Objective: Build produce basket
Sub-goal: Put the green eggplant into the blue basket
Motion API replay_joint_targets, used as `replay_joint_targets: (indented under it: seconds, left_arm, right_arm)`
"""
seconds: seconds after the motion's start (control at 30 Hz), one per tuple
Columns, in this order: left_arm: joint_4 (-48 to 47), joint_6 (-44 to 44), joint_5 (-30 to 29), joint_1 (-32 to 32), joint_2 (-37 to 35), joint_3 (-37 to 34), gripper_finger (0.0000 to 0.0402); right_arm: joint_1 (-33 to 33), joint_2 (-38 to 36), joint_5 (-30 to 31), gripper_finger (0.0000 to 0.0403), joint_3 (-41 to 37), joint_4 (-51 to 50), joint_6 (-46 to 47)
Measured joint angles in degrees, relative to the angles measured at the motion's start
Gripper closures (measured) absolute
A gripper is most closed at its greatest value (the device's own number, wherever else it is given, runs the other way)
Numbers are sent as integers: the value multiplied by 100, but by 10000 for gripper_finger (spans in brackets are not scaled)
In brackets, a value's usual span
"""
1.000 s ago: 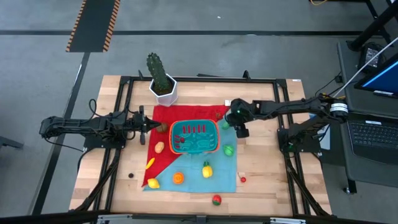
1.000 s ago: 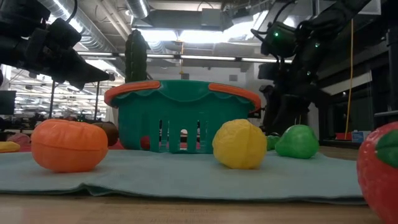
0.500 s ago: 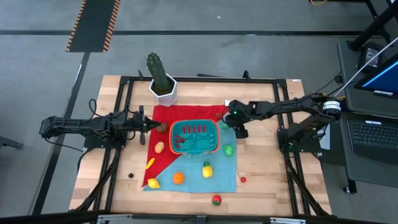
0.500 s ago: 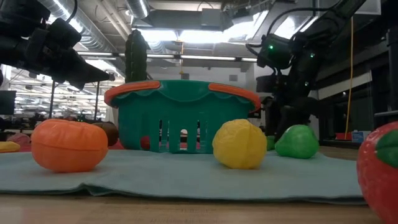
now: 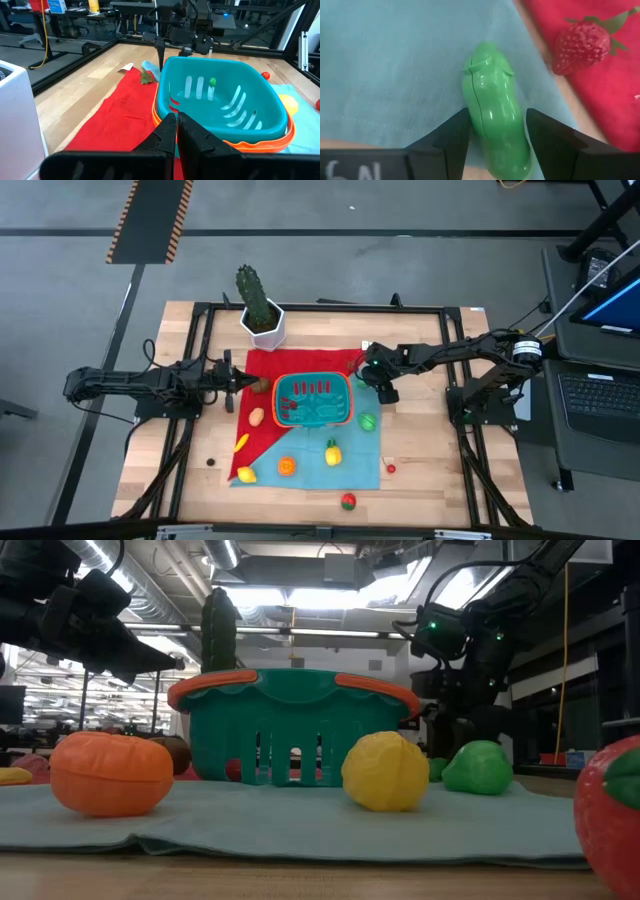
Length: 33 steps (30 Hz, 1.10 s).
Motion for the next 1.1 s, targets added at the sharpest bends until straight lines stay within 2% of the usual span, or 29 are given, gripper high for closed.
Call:
replay_joint_targets:
  seconds: [0.1,0.3,0.57,0.93,1.1]
  left_arm:
    - [0,-1,2,0,0,0,394]
    - [0,0,0,0,0,0,394]
    - [0,1,0,0,0,0,394]
    - [0,16,0,-1,0,0,394]
    - [-1,368,0,0,0,0,394]
  right_arm:
    - [0,0,0,221,0,67,0]
    - [0,-8,0,274,0,143,2]
    - [0,-28,1,274,153,27,148]
    - [-116,-217,10,274,1445,-1441,641]
    - [-235,-526,44,274,1760,-1563,1187]
